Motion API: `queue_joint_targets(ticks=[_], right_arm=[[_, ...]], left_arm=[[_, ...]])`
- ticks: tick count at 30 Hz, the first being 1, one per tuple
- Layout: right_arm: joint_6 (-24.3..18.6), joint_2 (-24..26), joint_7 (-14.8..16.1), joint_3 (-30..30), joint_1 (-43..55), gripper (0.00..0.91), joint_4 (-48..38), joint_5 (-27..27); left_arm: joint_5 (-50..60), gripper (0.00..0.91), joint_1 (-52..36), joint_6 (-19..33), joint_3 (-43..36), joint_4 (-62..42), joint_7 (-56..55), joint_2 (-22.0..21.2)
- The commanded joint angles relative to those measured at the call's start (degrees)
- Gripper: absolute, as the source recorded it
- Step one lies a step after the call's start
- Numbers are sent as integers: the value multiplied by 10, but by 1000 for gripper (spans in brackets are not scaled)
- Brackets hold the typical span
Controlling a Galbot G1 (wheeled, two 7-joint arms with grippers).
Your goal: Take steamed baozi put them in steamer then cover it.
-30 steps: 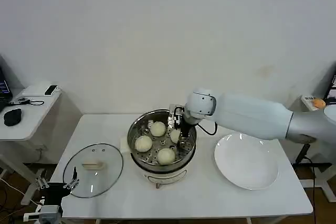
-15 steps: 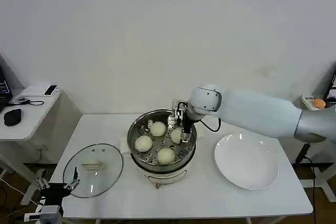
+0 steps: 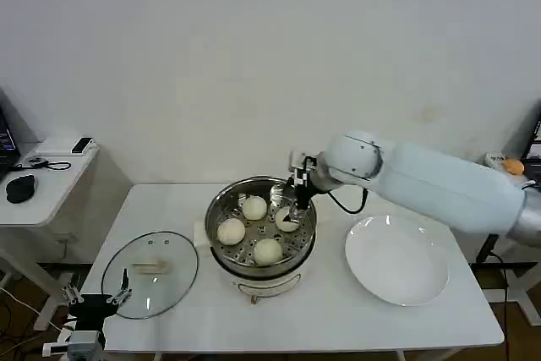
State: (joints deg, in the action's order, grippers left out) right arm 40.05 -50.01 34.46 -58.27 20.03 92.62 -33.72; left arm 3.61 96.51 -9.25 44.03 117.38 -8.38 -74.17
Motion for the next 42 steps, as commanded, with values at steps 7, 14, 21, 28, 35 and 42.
queue_joint_targets(ticks=[7,14,21,28,35,42], right_arm=[[-177,166,-248,455,-482,907,183,60],[-274,40,-244,779,-782,907,203,168],[-358,-114,-197,954,-940,907,209,250],[-413,-266,-185,1067,-1017,907,192,259],[-435,-322,-210,1073,-1067,907,212,300],[-438,-330,-231,1104,-1097,907,222,297]], left_arm=[[3,907,4,11,5,-2,-1,0],[12,907,-3,25,-4,-16,1,-4],[57,907,-11,49,-9,-36,-8,3],[227,907,-19,78,-14,-65,-6,43],[460,907,-21,122,-18,-122,-21,92],[592,907,-55,142,-59,-198,-62,111]])
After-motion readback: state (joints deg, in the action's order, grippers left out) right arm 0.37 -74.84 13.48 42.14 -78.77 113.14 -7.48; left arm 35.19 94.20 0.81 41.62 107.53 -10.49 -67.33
